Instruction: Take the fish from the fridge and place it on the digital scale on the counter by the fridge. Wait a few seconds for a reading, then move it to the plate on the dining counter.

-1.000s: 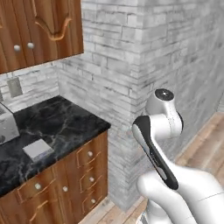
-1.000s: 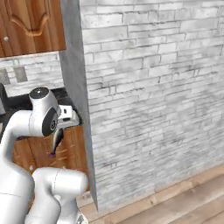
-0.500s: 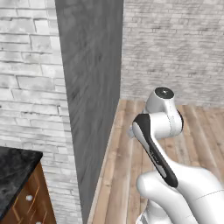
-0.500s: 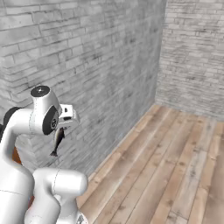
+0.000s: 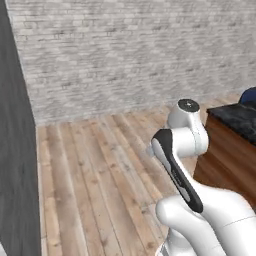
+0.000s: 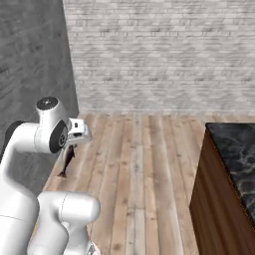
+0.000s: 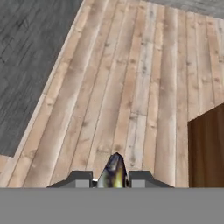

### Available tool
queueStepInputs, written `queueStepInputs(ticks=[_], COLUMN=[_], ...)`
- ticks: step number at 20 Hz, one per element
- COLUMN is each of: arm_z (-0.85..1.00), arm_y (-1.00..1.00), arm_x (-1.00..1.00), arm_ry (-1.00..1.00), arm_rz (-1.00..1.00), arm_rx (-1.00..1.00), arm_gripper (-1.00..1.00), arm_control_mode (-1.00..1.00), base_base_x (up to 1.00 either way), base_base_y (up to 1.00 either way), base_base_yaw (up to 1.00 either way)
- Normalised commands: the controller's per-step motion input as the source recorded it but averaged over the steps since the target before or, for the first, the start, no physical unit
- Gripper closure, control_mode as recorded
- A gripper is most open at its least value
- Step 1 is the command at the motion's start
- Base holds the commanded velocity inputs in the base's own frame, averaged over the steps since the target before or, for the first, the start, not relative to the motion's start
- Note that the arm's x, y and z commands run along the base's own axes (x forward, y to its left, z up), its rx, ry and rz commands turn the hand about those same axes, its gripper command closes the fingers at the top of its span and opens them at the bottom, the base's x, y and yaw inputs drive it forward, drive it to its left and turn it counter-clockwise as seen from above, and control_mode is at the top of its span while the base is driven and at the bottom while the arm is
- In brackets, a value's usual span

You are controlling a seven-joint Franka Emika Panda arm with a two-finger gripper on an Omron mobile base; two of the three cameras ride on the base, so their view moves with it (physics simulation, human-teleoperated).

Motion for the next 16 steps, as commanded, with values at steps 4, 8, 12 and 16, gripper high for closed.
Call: queueStepInputs(ticks=[4, 8, 12, 16], arm_z=[0.00, 0.00, 0.00, 0.00], arm_y=[0.00, 0.00, 0.00, 0.00], arm_x=[0.00, 0.00, 0.00, 0.00], arm_ry=[0.00, 0.00, 0.00, 0.00], arm_rz=[0.00, 0.00, 0.00, 0.00], arm_rx=[0.00, 0.00, 0.00, 0.00], arm_gripper=[1.00, 1.00, 1.00, 1.00], arm_control_mode=[1.00, 1.00, 1.00, 1.00], base_base_x=[0.28, 0.52, 0.68, 0.76], base_base_y=[-0.25, 0.00, 0.21, 0.42], base_base_yaw=[-0.74, -0.69, -0.66, -0.64])
